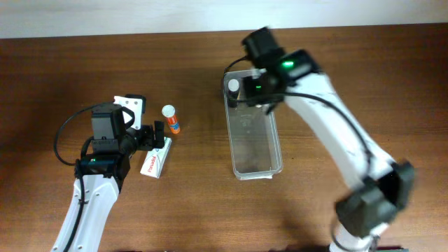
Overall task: Pack container
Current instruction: 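Place the dark bottle into the container and release it, then grasp the gold-lidded jar with the right gripper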
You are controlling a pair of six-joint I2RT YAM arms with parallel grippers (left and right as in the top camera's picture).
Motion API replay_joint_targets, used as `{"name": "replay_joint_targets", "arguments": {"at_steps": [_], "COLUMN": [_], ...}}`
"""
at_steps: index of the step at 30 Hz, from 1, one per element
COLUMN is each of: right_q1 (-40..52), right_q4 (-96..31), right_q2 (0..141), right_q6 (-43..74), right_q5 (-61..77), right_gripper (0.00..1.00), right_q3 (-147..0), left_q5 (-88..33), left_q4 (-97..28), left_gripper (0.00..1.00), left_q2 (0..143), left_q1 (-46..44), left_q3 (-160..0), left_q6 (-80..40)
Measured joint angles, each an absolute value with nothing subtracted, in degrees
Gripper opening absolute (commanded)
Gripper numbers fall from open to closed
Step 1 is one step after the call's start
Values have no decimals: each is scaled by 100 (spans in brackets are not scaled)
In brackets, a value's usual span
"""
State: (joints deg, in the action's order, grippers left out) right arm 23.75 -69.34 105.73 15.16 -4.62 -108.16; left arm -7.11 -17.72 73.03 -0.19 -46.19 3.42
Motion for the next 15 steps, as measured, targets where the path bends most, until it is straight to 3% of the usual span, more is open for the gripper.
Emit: {"name": "replay_joint_targets", "arguments": {"at_steps": [7, 15], "right_q1": [969, -163], "right_q4": [-7977, -7275], "right_q2": [9887, 10447], "right_q6": [1503, 1503], "right_q5": [-554, -504], "right_gripper": [87, 89], "right_q3": [-10958, -9472], "left_q5": [-709, -711], "left_q4": [-1774, -1776], "left_gripper": [99, 99], "left_q2": [7303, 7303], "left_q1": [-19, -19], "left_q3": [-4619, -4619], "left_q6": [342, 342]}}
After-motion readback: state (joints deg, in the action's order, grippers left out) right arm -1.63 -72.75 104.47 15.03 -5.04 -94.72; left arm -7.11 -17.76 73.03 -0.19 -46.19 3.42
